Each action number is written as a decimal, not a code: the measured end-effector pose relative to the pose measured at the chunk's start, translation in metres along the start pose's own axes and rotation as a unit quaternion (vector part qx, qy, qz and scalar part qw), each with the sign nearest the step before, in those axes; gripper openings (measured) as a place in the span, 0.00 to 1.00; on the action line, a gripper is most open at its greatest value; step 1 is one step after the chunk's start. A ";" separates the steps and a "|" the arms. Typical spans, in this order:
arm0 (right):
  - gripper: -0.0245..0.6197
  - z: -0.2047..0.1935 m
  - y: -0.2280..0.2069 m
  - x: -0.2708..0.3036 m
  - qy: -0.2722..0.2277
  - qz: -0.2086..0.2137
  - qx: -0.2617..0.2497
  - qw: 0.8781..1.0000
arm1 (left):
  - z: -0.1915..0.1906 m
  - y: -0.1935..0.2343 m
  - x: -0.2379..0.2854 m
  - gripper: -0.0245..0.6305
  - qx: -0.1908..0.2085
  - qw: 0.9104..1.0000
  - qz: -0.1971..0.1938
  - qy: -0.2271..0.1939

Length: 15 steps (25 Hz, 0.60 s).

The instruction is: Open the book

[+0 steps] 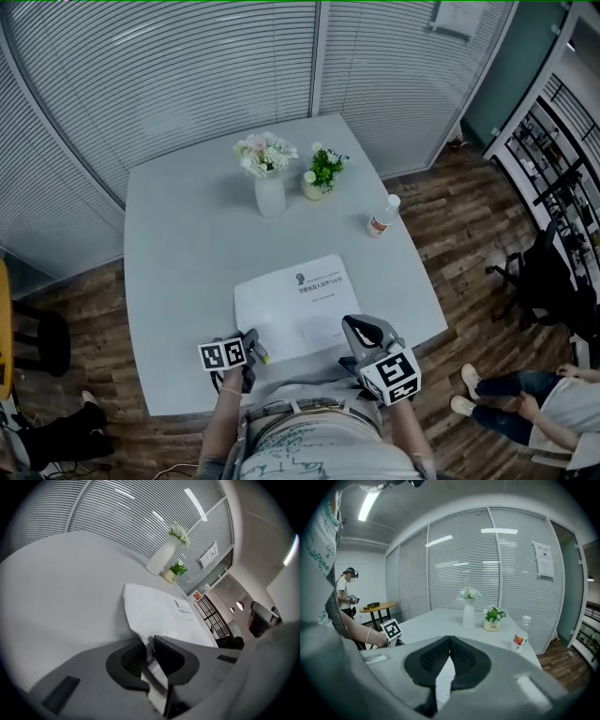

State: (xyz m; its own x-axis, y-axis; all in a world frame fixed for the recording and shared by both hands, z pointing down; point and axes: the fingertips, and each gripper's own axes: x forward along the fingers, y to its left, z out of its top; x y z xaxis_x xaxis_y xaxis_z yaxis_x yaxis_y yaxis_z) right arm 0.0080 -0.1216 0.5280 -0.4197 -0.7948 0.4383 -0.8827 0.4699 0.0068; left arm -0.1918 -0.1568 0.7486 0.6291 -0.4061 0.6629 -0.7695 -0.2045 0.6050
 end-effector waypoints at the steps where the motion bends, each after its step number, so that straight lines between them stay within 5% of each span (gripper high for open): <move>1: 0.04 0.001 0.000 0.000 -0.001 0.001 -0.001 1.000 | 0.000 0.000 0.001 0.11 -0.001 1.000 0.004 0.004; 15: 0.04 0.000 0.000 -0.002 -0.001 0.005 -0.003 1.000 | 0.002 0.001 -0.002 0.14 -0.008 0.999 0.029 -0.024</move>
State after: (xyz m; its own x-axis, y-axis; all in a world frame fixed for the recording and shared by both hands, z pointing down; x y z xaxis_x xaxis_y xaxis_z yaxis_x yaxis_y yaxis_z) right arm 0.0086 -0.1201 0.5278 -0.4297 -0.7909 0.4357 -0.8770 0.4805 0.0072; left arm -0.1936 -0.1576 0.7470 0.5773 -0.4595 0.6749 -0.8023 -0.1654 0.5736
